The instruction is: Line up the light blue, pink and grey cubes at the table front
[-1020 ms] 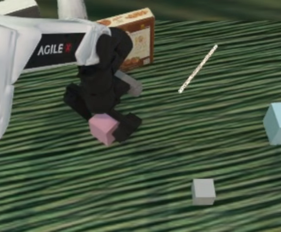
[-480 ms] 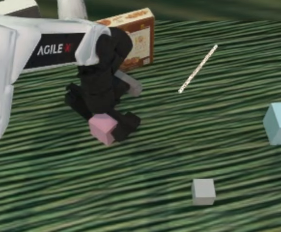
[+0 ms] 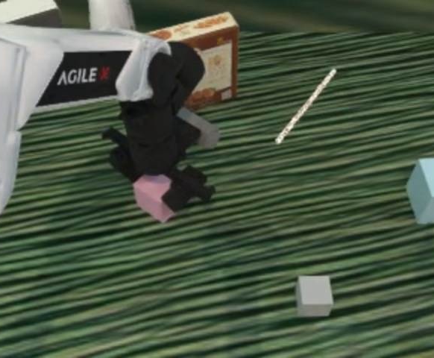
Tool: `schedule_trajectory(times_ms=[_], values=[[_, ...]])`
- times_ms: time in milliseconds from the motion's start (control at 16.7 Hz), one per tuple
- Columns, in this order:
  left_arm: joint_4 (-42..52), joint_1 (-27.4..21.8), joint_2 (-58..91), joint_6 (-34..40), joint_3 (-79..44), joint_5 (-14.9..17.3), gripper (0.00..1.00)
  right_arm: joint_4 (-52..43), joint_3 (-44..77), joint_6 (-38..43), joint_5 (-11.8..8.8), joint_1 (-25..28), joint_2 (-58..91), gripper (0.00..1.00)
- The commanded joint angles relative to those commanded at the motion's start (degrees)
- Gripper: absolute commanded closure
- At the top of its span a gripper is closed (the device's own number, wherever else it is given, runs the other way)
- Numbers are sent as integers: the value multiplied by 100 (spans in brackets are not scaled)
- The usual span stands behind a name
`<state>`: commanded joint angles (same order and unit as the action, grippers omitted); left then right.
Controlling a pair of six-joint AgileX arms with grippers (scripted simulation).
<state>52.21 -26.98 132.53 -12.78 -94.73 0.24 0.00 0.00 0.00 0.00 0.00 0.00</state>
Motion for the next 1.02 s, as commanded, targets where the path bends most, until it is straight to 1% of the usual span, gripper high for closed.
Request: schedule_trajectory(times_ms=[60,600,720,1020], values=[[0,0,0,0,0,0,100,0,0,0,0,0,0,0],[65,-16,-144,6,-55,29,100,0,0,0,0,0,0,0],[262,-14,-213,-5,-219,44,100,0,0,0,0,0,0,0],[1209,71,-505,15,-813,31,100,0,0,0,0,0,0,0]])
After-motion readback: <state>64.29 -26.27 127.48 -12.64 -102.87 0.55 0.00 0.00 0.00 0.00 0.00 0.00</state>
